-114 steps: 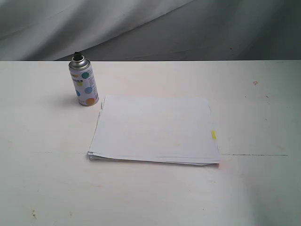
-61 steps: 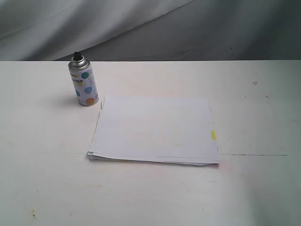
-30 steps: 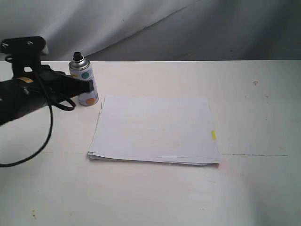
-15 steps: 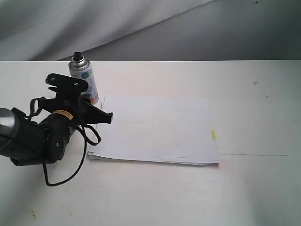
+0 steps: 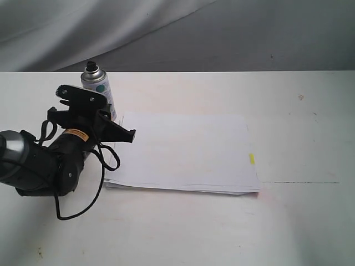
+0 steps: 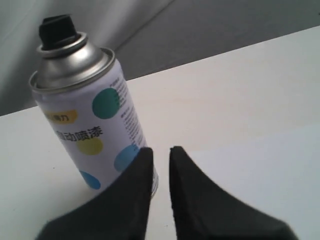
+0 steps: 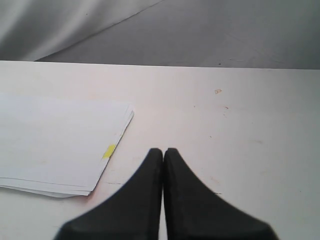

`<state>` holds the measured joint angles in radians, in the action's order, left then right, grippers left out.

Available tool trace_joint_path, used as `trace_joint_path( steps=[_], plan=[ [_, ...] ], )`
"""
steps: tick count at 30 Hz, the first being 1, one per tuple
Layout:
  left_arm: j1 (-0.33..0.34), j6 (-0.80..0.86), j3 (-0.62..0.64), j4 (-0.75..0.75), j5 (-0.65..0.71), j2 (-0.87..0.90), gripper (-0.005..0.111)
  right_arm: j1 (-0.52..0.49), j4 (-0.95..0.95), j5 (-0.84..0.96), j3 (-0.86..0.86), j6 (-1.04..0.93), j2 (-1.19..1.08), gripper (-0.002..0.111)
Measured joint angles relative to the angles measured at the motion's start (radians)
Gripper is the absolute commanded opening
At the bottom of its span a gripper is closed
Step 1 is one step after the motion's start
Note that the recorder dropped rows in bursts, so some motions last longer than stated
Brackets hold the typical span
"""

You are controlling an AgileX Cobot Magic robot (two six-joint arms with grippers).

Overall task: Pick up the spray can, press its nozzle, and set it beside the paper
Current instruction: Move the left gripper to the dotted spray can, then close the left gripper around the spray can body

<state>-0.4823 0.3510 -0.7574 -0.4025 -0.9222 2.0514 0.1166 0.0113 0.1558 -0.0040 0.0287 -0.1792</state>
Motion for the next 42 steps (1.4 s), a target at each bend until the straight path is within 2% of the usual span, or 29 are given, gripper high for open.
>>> trace_joint_path(
  steps=[3, 5, 10, 21, 35, 42],
  plan=[
    [0.000, -0.024, 0.000, 0.018, 0.011, 0.000, 0.058, 0.000, 0.000, 0.000, 0.000, 0.000, 0.000, 0.000],
    [0.000, -0.059, 0.000, 0.021, 0.013, 0.000, 0.069, 0.000, 0.000, 0.000, 0.000, 0.000, 0.000, 0.000],
    [0.000, -0.122, 0.000, 0.019, 0.015, 0.000, 0.079, 0.000, 0.000, 0.000, 0.000, 0.000, 0.000, 0.000],
    [0.000, -0.130, 0.000, -0.130, 0.003, 0.000, 0.081, 0.000, 0.000, 0.000, 0.000, 0.000, 0.000, 0.000],
    [0.000, -0.067, 0.000, -0.132, 0.063, 0.000, 0.081, 0.000, 0.000, 0.000, 0.000, 0.000, 0.000, 0.000],
    [0.000, -0.067, 0.000, -0.149, 0.022, 0.000, 0.081, 0.000, 0.000, 0.000, 0.000, 0.000, 0.000, 0.000]
  ],
)
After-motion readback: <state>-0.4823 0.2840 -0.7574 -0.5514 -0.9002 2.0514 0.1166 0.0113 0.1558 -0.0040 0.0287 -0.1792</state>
